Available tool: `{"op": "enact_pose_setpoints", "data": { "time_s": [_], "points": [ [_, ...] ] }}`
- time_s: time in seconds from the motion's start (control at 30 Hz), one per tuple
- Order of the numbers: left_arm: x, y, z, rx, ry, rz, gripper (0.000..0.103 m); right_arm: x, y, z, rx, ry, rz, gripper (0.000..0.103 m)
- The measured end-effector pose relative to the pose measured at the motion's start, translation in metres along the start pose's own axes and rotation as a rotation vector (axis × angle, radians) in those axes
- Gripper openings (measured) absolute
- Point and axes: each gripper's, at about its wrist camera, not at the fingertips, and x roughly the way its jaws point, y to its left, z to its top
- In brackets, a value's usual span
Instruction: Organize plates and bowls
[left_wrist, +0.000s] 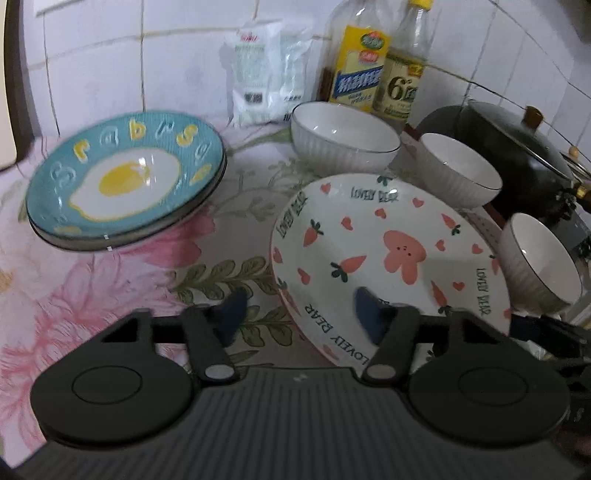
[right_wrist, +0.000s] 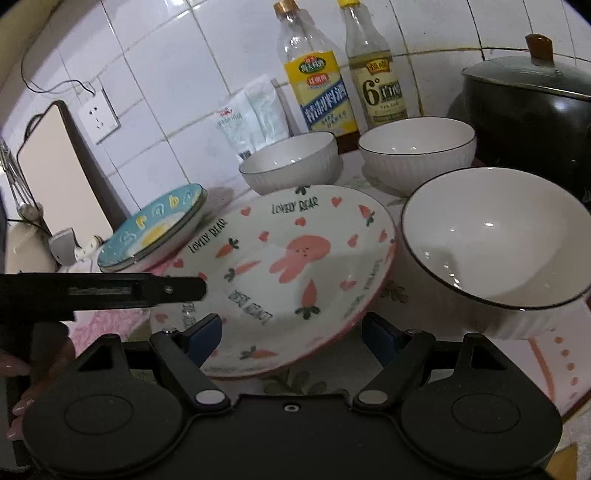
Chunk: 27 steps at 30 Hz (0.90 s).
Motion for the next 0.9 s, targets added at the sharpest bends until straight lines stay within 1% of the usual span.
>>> {"op": "enact_pose_setpoints", "data": {
  "time_s": [0.07, 0.1, 0.17, 0.23, 0.3, 0.37, 0.4, 0.43, 0.47, 0.5, 0.53, 0.6, 0.7, 0.8, 0.9],
  "points": [
    [0.005, 0.002, -0.001, -0.014, 0.004, -0.003, 0.045, 0.002, 0.003, -0.003, -0.007, -0.031, -0.017, 0.086],
    [0.007, 0.002, -0.002, -0.017, 0.004, -0.005, 0.036, 0.003, 0.005, -0.005, -0.015, -0.047, -0.025, 0.088],
    [0.007, 0.002, -0.003, -0.015, -0.010, -0.008, 0.032, 0.003, 0.007, -0.007, -0.024, -0.067, -0.039, 0.088],
    [0.007, 0.002, -0.005, -0.029, -0.015, -0.028, 0.025, 0.004, 0.006, -0.008, -0.009, -0.085, -0.045, 0.088],
    [0.006, 0.004, -0.007, -0.046, -0.024, -0.036, 0.025, 0.003, 0.003, -0.007, 0.021, -0.097, -0.041, 0.086],
    [0.006, 0.003, -0.008, -0.038, -0.033, -0.040, 0.024, 0.001, 0.000, -0.006, 0.056, -0.108, -0.060, 0.077],
    [0.006, 0.003, -0.009, -0.036, -0.035, -0.040, 0.024, 0.000, -0.001, -0.007, 0.071, -0.110, -0.075, 0.068],
    [0.006, 0.003, -0.008, -0.037, -0.035, -0.043, 0.023, 0.000, -0.002, -0.007, 0.082, -0.111, -0.094, 0.056],
    [0.006, 0.003, -0.008, -0.040, -0.033, -0.046, 0.023, -0.001, -0.002, -0.007, 0.090, -0.113, -0.127, 0.049],
    [0.006, 0.003, -0.008, -0.049, -0.034, -0.050, 0.023, -0.001, -0.002, -0.007, 0.095, -0.116, -0.158, 0.037],
    [0.006, 0.004, -0.009, -0.060, -0.037, -0.051, 0.023, 0.000, 0.000, -0.008, 0.087, -0.122, -0.191, 0.031],
    [0.005, 0.005, -0.009, -0.094, -0.041, -0.055, 0.023, 0.001, 0.004, -0.010, 0.073, -0.128, -0.222, 0.031],
    [-0.001, 0.007, -0.012, -0.124, -0.037, -0.058, 0.023, 0.000, 0.007, -0.009, 0.076, -0.117, -0.237, 0.030],
    [-0.013, 0.005, -0.015, -0.083, -0.034, -0.049, 0.023, -0.004, 0.012, -0.009, 0.074, -0.106, -0.236, 0.029],
    [-0.025, 0.007, -0.020, -0.069, -0.036, -0.049, 0.023, -0.010, 0.021, -0.012, 0.072, -0.101, -0.232, 0.029]
  ]
}}
